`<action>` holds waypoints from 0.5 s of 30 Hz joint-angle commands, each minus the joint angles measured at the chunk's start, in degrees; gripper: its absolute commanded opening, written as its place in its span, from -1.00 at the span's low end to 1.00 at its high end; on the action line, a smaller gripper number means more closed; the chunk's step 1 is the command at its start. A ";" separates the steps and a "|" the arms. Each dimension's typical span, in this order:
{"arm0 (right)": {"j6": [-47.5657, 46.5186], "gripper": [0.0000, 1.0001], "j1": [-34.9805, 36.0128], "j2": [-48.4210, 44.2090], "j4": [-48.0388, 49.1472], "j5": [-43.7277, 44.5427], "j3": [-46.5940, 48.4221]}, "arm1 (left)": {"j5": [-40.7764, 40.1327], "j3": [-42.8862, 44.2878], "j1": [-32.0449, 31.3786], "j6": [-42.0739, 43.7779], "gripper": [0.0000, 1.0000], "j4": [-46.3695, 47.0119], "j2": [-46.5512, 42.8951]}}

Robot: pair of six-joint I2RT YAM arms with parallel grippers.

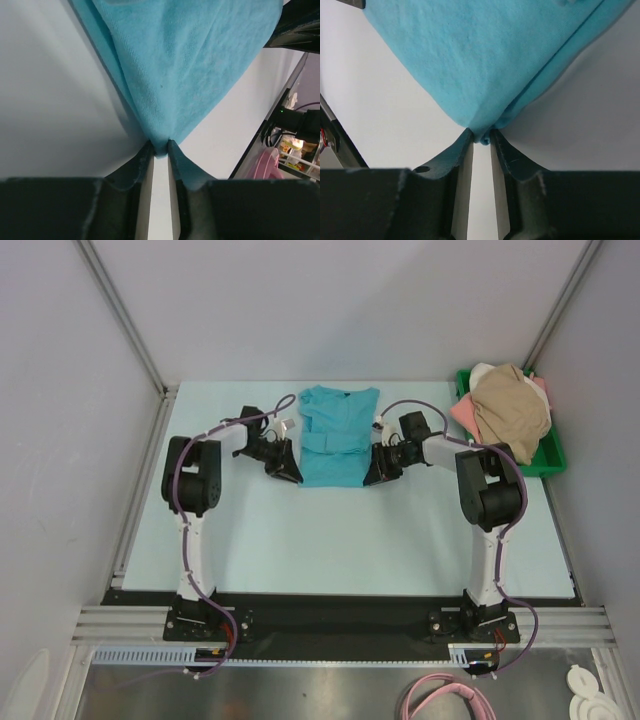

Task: Fold and stack the t-shirts
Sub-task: Fold the tshirt

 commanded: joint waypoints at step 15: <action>-1.79 -1.00 -0.74 -2.37 0.44 0.02 -1.95 | 2.89 1.90 -1.03 3.98 -0.99 -4.47 -0.74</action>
